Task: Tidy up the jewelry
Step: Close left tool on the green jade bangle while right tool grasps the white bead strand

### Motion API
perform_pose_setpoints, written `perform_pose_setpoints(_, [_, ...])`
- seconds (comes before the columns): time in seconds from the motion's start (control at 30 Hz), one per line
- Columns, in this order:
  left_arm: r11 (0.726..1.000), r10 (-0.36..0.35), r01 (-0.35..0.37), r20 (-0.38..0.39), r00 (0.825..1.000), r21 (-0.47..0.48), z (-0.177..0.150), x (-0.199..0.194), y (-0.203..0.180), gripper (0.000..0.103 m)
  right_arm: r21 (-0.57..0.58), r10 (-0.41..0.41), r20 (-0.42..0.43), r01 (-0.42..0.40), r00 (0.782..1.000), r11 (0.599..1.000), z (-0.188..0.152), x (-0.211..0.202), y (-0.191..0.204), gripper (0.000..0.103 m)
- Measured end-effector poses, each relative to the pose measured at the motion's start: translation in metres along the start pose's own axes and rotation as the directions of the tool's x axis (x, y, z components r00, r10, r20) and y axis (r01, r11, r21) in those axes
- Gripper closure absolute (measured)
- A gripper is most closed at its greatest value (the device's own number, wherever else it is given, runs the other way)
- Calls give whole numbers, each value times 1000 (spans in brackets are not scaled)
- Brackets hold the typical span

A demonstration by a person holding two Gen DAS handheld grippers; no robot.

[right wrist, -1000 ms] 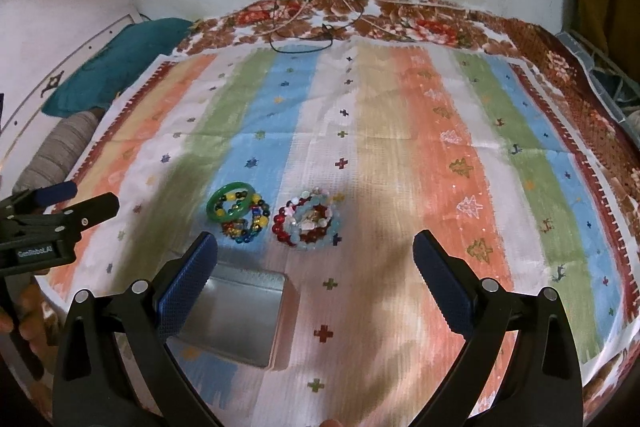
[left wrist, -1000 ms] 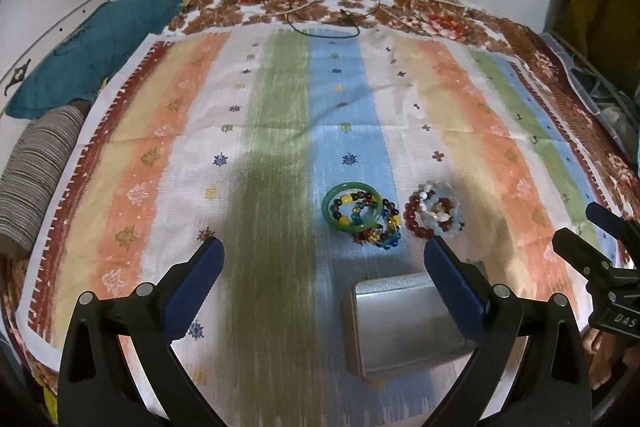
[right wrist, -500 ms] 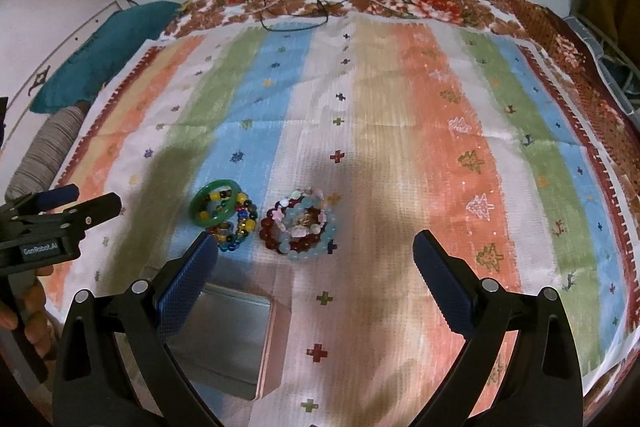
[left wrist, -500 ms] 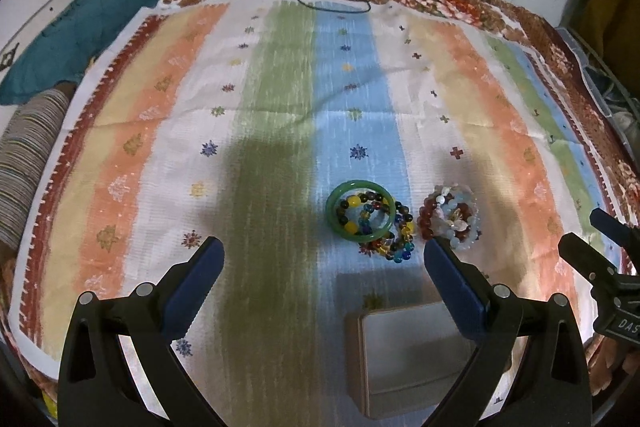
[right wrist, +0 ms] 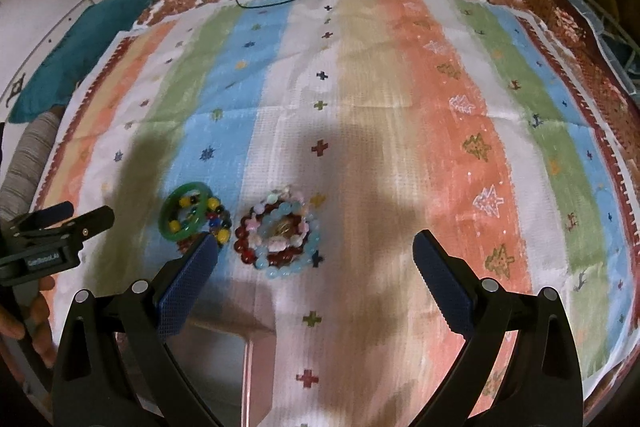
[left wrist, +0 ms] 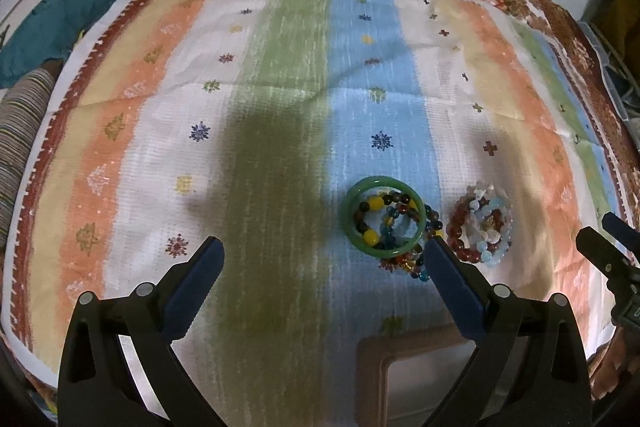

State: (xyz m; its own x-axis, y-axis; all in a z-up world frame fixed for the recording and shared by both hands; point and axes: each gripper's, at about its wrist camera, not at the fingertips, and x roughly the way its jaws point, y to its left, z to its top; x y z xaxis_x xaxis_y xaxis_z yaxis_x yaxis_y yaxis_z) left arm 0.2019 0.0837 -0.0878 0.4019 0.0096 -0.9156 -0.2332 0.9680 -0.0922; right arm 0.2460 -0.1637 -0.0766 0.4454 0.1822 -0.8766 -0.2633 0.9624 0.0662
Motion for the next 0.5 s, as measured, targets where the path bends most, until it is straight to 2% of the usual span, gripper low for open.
perform_pose_setpoints(0.37, [1000,10,-10,-57,998,2,7,36,7,6,-23,-3,-51,1,999,1000,10,29,7,5])
perform_pose_setpoints(0.43, [1000,0,0,-63,998,3,8,40,7,6,-24,-11,-60,9,998,1000,12,34,7,14])
perform_pose_setpoints(0.5, [1000,-4,4,-66,998,11,10,43,5,6,-21,-12,-73,11,997,1000,12,39,6,17])
